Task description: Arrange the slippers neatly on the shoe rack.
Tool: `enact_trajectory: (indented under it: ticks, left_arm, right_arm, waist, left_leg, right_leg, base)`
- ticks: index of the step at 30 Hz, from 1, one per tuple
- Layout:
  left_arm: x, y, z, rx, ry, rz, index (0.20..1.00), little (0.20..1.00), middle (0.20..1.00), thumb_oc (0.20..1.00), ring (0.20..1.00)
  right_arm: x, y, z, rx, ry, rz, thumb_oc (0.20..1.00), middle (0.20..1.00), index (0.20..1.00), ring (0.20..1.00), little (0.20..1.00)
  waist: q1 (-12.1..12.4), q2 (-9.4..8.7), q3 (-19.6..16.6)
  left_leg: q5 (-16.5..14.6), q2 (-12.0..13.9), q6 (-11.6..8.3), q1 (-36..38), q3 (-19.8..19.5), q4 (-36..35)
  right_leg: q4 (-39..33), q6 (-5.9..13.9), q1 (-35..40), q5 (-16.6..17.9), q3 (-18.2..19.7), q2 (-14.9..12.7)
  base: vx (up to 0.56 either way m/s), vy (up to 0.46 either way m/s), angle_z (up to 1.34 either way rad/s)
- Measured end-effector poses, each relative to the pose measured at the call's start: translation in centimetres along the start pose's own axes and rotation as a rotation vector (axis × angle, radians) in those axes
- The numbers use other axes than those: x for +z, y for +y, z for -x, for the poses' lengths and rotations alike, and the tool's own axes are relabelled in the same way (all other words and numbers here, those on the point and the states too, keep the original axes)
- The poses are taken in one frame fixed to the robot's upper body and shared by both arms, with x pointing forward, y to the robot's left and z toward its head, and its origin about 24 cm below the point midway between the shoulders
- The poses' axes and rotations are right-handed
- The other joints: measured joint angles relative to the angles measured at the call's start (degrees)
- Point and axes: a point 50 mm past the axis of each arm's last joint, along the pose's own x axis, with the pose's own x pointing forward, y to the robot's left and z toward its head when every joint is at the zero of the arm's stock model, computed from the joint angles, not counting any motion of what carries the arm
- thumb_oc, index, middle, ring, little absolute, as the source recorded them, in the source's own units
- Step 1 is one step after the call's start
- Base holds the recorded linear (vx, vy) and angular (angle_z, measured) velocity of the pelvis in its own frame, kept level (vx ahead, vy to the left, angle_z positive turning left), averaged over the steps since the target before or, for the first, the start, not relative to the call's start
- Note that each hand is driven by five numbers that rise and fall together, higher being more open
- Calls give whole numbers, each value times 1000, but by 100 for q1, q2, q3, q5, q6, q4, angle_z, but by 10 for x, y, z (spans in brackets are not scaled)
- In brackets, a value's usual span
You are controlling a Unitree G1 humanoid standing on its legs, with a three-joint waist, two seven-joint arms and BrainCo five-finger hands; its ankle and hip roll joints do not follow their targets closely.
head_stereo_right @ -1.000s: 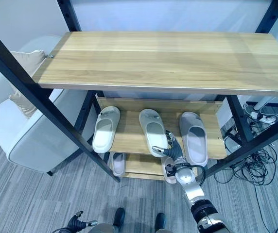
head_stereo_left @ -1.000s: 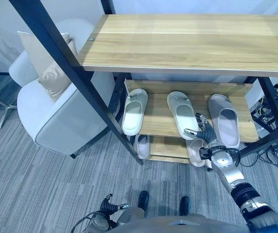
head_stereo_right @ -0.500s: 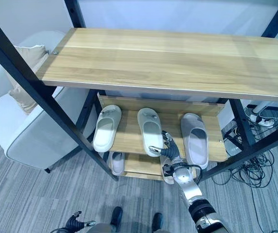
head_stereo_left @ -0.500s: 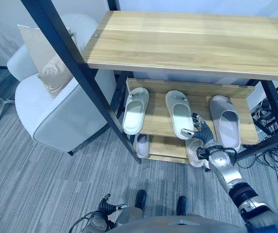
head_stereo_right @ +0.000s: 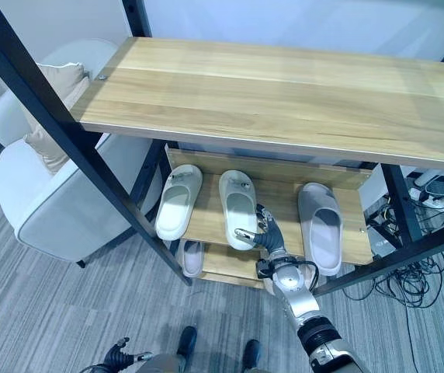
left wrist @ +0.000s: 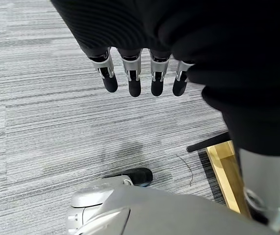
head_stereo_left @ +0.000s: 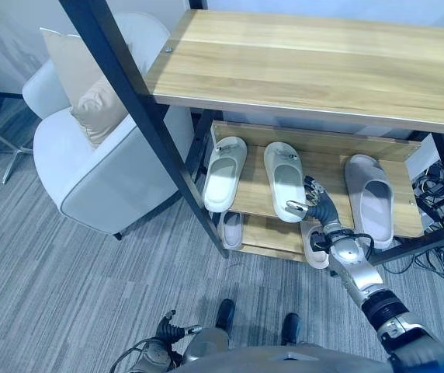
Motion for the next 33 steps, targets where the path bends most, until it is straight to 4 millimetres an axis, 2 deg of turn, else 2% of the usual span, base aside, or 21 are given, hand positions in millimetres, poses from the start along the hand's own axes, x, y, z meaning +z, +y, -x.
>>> enact_trajectory:
  ticks: [10,18,24,33]
  left_arm:
    - [1,3,-1,8,-3,-1,1000,1000,1000,1000,1000]
    - [7,4,-3,14,-18,2,1000,1000,1000,1000,1000]
    - [12,14,-5,44,-28,-10,1000,1000,1000,1000,1000]
    - [12,14,-6,50,-26,-10,1000,1000,1000,1000,1000]
  right_arm:
    - [1,2,0,4,-6,-2,1000,1000,1000,1000,1000]
    - [18,12,-12,28,-50,-45,1000,1000,1000,1000,1000]
    - [19,16,-13,11,-46,-94,1000,1000,1000,1000,1000]
    - [15,15,-12,0,-33,-40,1000,1000,1000,1000,1000]
  waist:
    - [2,-55,69]
    - [56,-44,196]
    - [92,-262,281]
    - [85,-274,269]
  left_leg:
    - [0,-48,0,-24,-23,0]
    - [11,-58,4,-125,-48,4]
    - [19,-60,-11,-159,-96,4]
    - [21,-67,-8,-61,-92,4]
  right_leg:
    - [-2,30,-5,-20,-14,-52]
    - [22,38,-88,-14,-62,-59]
    - [23,39,-93,-14,-112,-55]
    - [24,41,-3,-20,-107,-67]
  base:
    - [-3,6,1]
    - [-12,18,1]
    - [-6,15,4]
    - [-1,10,0]
